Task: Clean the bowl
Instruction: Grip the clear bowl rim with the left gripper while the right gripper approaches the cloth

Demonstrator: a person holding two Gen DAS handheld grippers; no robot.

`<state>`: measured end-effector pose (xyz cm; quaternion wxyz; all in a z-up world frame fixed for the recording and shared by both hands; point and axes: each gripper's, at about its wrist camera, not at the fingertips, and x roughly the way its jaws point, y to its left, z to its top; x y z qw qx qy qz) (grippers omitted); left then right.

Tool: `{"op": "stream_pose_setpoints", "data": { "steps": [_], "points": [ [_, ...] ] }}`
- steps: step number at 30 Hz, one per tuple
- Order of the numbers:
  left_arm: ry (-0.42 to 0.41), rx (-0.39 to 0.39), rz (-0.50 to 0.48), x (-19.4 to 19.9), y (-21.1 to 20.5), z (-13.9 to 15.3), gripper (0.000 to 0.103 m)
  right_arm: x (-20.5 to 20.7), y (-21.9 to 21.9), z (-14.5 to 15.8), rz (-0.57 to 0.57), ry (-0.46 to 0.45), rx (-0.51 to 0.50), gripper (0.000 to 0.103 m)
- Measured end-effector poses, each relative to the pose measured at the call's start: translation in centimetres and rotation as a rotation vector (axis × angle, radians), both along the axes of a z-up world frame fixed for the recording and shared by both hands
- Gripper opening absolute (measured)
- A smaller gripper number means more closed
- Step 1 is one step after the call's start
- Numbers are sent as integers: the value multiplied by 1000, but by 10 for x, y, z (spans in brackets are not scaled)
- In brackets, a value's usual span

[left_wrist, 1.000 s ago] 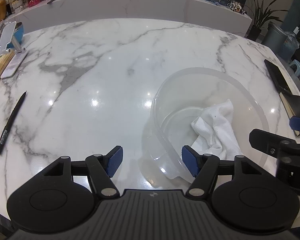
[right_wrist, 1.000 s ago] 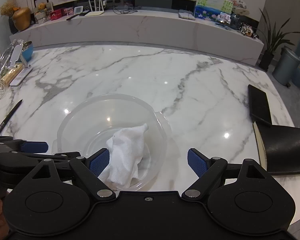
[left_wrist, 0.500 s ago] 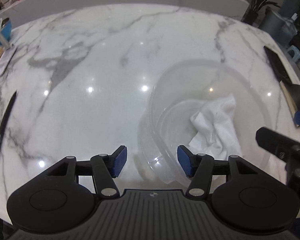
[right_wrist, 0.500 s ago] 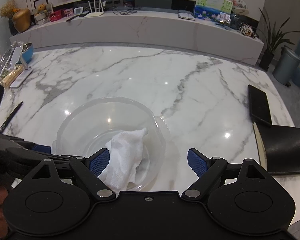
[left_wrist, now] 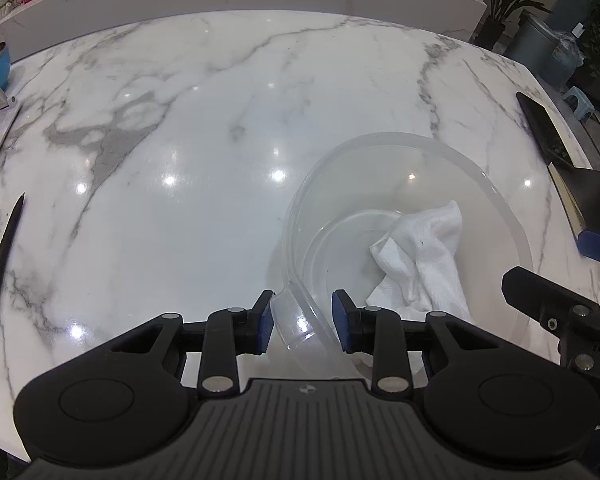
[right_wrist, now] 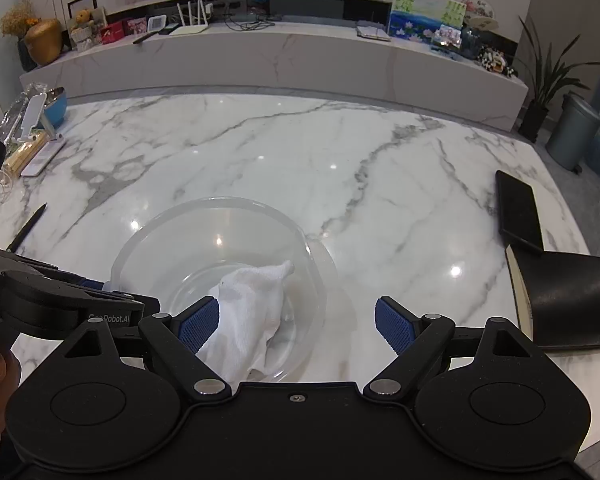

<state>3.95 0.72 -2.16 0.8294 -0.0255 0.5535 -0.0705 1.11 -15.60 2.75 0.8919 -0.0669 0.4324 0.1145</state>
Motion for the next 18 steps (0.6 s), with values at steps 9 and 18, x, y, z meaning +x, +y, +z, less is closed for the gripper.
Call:
{"op": "stream_pose_setpoints", "data": {
  "steps": [9,18],
  "points": [
    [6,27,-42,-9,5,1,23,-2,3,-2,39,9,-18,84],
    [-7,48,-69,-14,6,1,22,-10,17,-5,175,52,-20,84]
  ]
}}
